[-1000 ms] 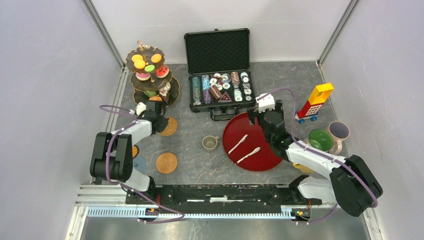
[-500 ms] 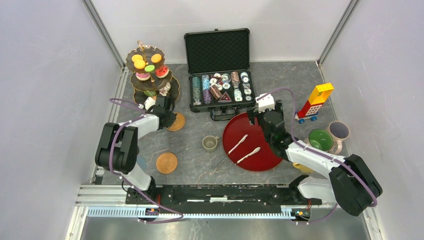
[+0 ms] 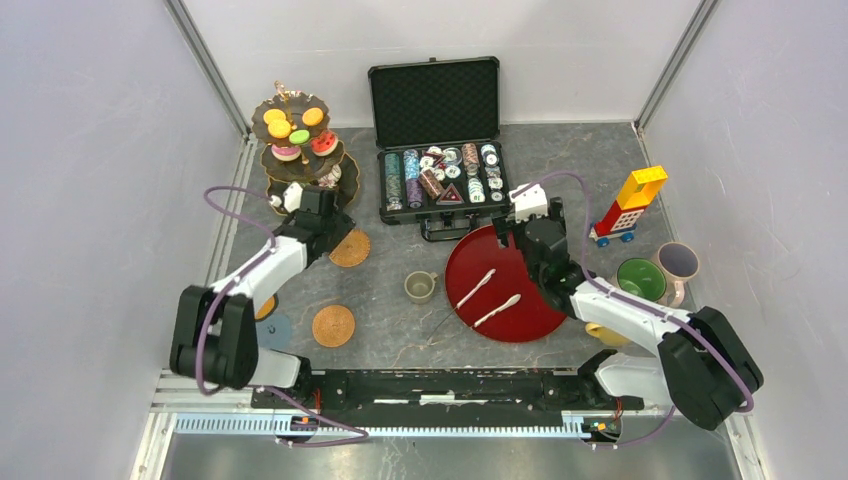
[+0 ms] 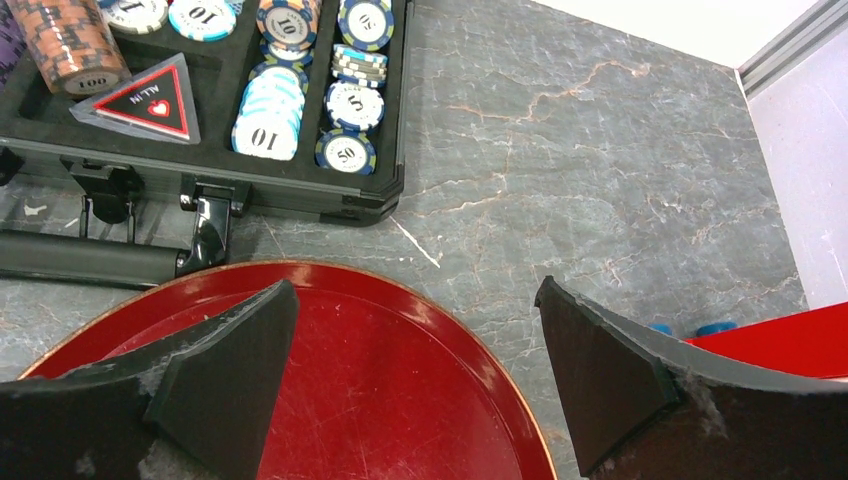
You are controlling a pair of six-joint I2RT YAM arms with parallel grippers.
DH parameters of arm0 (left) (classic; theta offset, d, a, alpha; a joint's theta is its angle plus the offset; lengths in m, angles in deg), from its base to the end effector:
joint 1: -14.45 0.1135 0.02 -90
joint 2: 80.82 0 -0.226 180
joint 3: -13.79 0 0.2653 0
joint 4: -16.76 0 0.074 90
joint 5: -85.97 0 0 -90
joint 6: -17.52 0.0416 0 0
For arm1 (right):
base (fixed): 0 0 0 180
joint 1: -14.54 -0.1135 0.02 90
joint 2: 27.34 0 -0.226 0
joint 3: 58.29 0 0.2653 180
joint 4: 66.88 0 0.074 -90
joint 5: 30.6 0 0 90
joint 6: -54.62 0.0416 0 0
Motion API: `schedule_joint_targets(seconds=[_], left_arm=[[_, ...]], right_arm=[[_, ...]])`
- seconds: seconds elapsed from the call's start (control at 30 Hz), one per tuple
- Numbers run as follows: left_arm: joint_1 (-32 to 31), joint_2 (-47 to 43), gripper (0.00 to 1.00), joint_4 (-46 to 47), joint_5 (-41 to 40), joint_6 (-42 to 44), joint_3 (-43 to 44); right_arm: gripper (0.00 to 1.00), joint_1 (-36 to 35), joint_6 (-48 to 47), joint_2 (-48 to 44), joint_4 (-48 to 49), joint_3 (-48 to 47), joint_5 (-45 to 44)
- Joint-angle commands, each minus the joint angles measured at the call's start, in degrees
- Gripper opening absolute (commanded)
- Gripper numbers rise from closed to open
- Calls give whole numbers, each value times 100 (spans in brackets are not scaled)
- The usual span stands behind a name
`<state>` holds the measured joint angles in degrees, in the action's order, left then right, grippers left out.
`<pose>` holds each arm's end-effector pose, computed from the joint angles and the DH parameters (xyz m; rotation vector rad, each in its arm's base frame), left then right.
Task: Serve the afternoon tea
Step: Move the coaster to the center of the board, then pick up the cup at the center of the board.
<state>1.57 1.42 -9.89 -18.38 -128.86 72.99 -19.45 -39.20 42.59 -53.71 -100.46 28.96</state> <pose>0.3021 -0.0585 0.1464 -0.9986 2.2018 -0.2536 0.2469 0.1410 0.1745 -0.2191 1.7775 -0.1078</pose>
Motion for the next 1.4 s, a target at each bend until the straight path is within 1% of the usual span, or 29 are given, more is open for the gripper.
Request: schedule_joint_targets(seconds=[0.0, 0.03, 0.1, 0.17, 0.2, 0.27, 0.33, 0.37, 0.5, 0.53, 0.57, 0.6, 0.67, 0.7, 0.77, 0.83, 0.9, 0.97, 1.1, 1.17, 1.2, 1.27, 1.3, 1.37], left_arm=[[-30, -913, 65, -161, 223, 705, 164], [-30, -1069, 68, -264, 357, 836, 241], [-30, -1458, 72, -434, 761, 1132, 391], [-38, -1767, 76, -513, 1357, 1362, 546], [-39, -1890, 77, -494, 1806, 1484, 612], [-113, -2117, 81, -373, 2483, 1722, 753], [-339, -2294, 87, -292, 2812, 1924, 929], [-509, -2341, 88, -257, 2903, 1996, 1016], [-1122, -2275, 91, -87, 3507, 2260, 1554], [-1274, -2187, 93, -91, 3664, 2353, 1710], [-1383, -2090, 98, -96, 3886, 2482, 1902], [-1494, -2003, 100, -127, 4065, 2585, 2053], [-1632, -1853, 100, -295, 4415, 2889, 2357], [-1671, -1820, 100, -355, 4500, 3000, 2420], [-1692, -1790, 100, -577, 4631, 3294, 2488], [-1711, -1827, 100, -801, 4493, 3562, 2429], [-1742, -1928, 100, -836, 4356, 3695, 2224], [-1759, -2011, 100, -820, 4329, 3743, 2051], [-1775, -2069, 100, -850, 4213, 3859, 2005], [-1770, -2056, 100, -856, 4171, 3871, 1988], [-1775, -2038, 100, -856, 4167, 3871, 1980], [-1771, -1996, 100, -840, 4213, 3848, 1971], [-1770, -1977, 100, -824, 4256, 3832, 1970], [-1770, -1961, 100, -789, 4337, 3795, 1953]], right_arm=[[98, 25, 117, -12, -260, -554, -22], [98, 25, 120, -5, -464, -712, -5], [98, 17, 109, 9, -1048, -1120, 2], [98, 3, 133, -31, -1806, -1558, -42], [98, -8, 140, -113, -2124, -1659, -45], [98, -34, 212, -381, -2539, -1682, 11], [98, -39, 370, -717, -3047, -1652, 46], [98, -33, 550, -936, -3288, -1645, 48], [98, -32, 802, -1611, -4088, -1575, -116], [98, -44, 856, -1752, -4338, -1609, -267], [98, -40, 934, -1849, -4638, -1647, -464], [98, -37, 998, -1962, -4922, -1667, -640], [98, -36, 1168, -2146, -5439, -1678, -1129], [98, -37, 1292, -2223, -5676, -1694, -1450], [98, 51, 1498, -2310, -6138, -1740, -1788], [98, 287, 1818, -2264, -6571, -1848, -1930], [98, 724, 2113, -2154, -6903, -1906, -2000], [98, 1129, 2242, -2061, -7022, -1870, -1968], [99, 1914, 2247, -2006, -6750, -1634, -1669], [93, 2328, 2319, -1930, -6594, -1520, -1447], [87, 2546, 2351, -1886, -6500, -1432, -1235], [69, 2845, 2530, -1776, -6323, -1295, -879], [64, 2922, 2676, -1726, -6261, -1247, -803], [62, 2999, 2902, -1602, -6200, -1149, -823]])
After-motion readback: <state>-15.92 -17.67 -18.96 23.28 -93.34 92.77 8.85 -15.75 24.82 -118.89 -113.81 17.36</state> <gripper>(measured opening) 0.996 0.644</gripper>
